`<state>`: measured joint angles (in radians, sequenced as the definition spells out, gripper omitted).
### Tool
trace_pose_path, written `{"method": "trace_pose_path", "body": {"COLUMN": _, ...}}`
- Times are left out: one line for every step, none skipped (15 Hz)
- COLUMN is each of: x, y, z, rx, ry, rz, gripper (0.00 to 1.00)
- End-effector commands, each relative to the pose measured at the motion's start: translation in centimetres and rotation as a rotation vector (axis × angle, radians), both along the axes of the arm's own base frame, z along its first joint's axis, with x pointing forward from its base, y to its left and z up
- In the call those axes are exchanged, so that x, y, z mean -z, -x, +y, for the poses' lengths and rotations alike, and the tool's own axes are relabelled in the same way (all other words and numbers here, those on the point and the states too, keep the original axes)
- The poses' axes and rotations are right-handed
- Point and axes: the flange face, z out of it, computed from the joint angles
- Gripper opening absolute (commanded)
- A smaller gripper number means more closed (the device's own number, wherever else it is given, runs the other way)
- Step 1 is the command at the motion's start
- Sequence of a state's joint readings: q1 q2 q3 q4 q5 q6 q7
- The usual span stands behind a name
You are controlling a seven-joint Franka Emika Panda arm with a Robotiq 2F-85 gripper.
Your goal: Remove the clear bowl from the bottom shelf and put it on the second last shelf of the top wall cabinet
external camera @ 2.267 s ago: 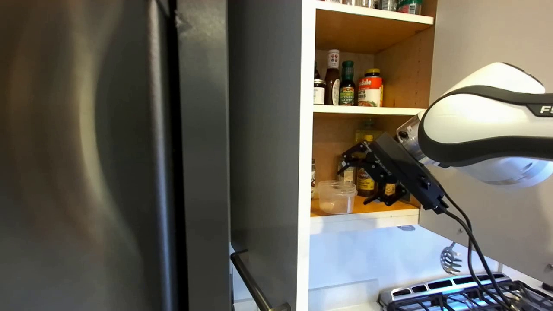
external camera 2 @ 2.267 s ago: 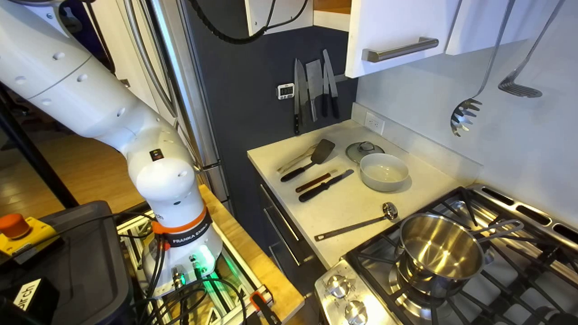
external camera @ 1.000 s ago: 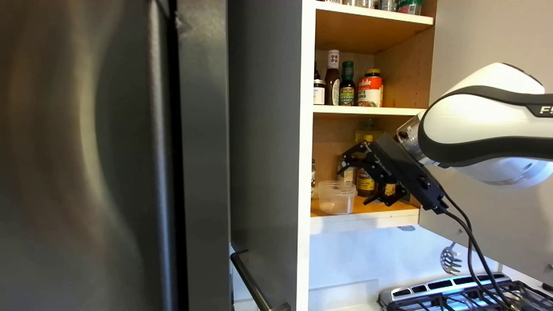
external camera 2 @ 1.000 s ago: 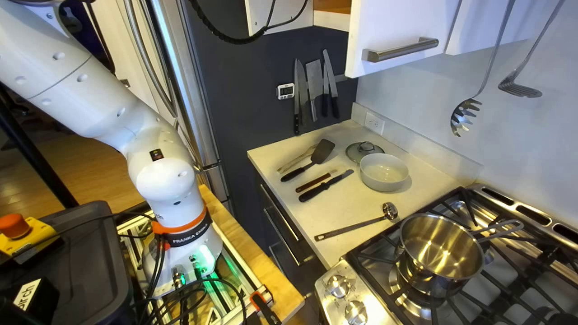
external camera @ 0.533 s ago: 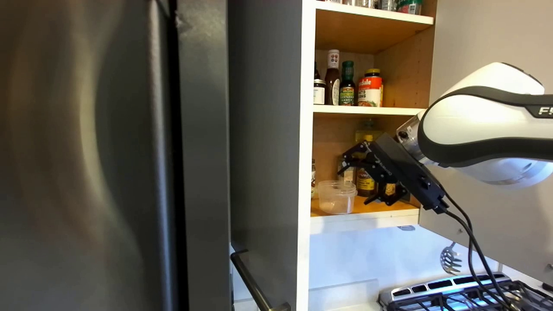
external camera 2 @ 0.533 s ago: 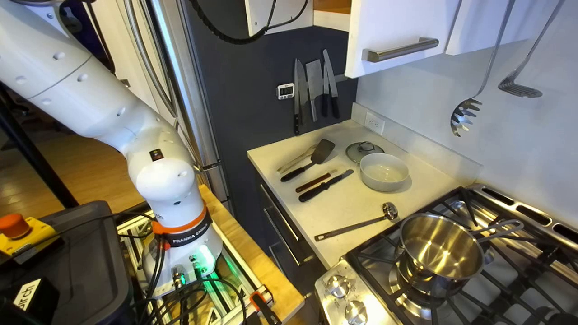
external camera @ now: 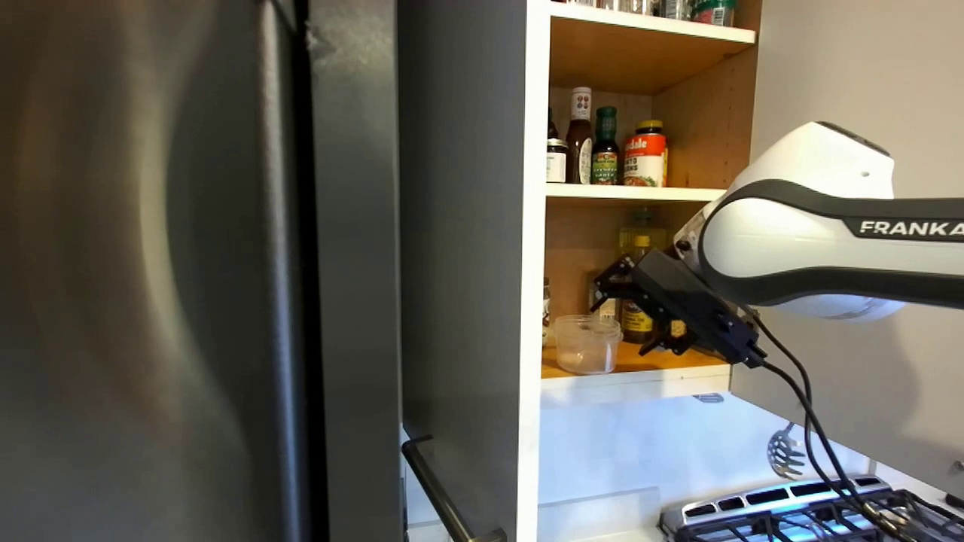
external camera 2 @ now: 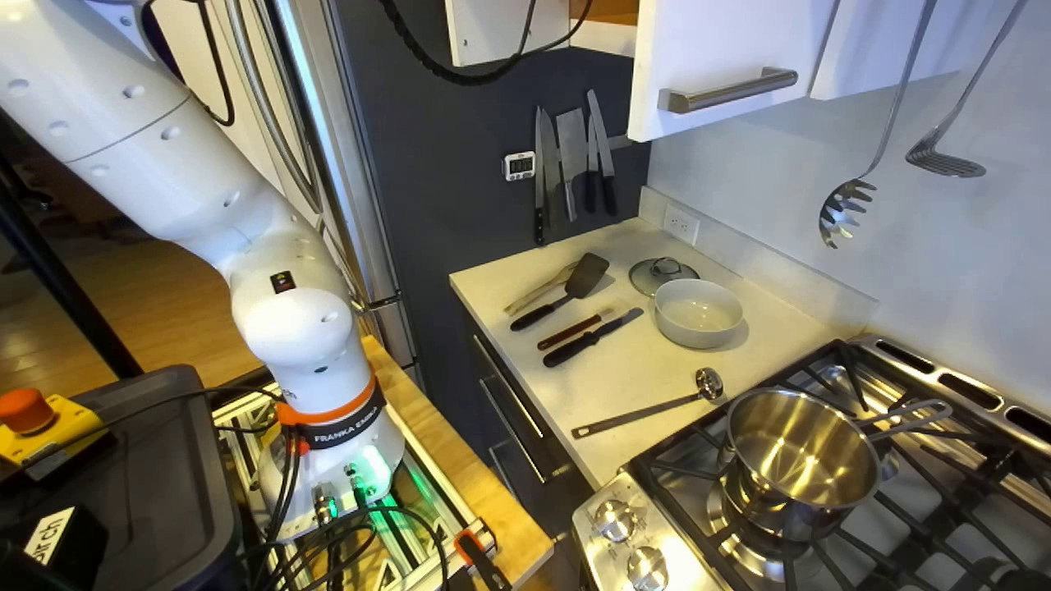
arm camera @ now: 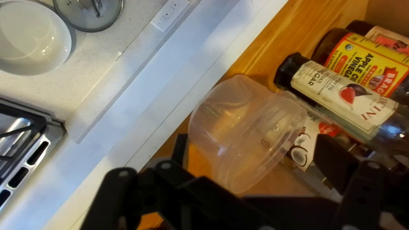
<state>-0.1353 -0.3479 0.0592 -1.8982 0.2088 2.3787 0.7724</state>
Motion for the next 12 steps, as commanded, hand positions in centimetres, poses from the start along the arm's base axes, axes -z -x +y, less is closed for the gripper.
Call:
{"method": "trace_pose_path", "body": {"x": 0.1, "y": -1.9, "z": -0.7, "rx": 0.027, "ry": 0.053, "rz": 0.030, "gripper": 1.00}}
{"method": "trace_pose_path", "body": {"x": 0.2, "y": -2.3, "z": -0.9, "rx": 0.036, "ry": 0.067, "rz": 0.037, "gripper": 1.00}}
{"method": "trace_pose_path", "body": {"x": 0.3, "y": -2.6, "z": -1.1, "rx": 0.044, "ry": 0.075, "rz": 0.044, "gripper": 1.00}}
{"method": "trace_pose_path", "body": {"x": 0.5, "y": -2.9, "z": -1.2, "rx": 0.052, "ry": 0.082, "rz": 0.050, "gripper": 1.00}}
{"method": "trace_pose_path", "body": {"x": 0.6, "y": -3.1, "z": -1.3, "rx": 0.055, "ry": 0.085, "rz": 0.059, "gripper": 0.94}}
{"method": "trace_pose_path", "body": {"x": 0.8, "y": -3.3, "z": -1.4, "rx": 0.057, "ry": 0.091, "rz": 0.068, "gripper": 0.84}}
{"method": "trace_pose_path", "body": {"x": 1.0, "y": -3.5, "z": -1.6, "rx": 0.068, "ry": 0.097, "rz": 0.073, "gripper": 0.68}}
{"method": "trace_pose_path", "body": {"x": 1.1, "y": -3.6, "z": -1.7, "rx": 0.071, "ry": 0.098, "rz": 0.080, "gripper": 0.58}}
{"method": "trace_pose_path", "body": {"x": 1.2, "y": -3.7, "z": -1.9, "rx": 0.081, "ry": 0.097, "rz": 0.085, "gripper": 0.51}}
{"method": "trace_pose_path", "body": {"x": 1.3, "y": -3.8, "z": -2.0, "rx": 0.088, "ry": 0.098, "rz": 0.093, "gripper": 0.42}}
{"method": "trace_pose_path", "body": {"x": 1.3, "y": -3.8, "z": -2.3, "rx": 0.096, "ry": 0.096, "rz": 0.099, "gripper": 0.35}}
{"method": "trace_pose_path", "body": {"x": 1.2, "y": -3.8, "z": -2.5, "rx": 0.101, "ry": 0.092, "rz": 0.105, "gripper": 0.28}}
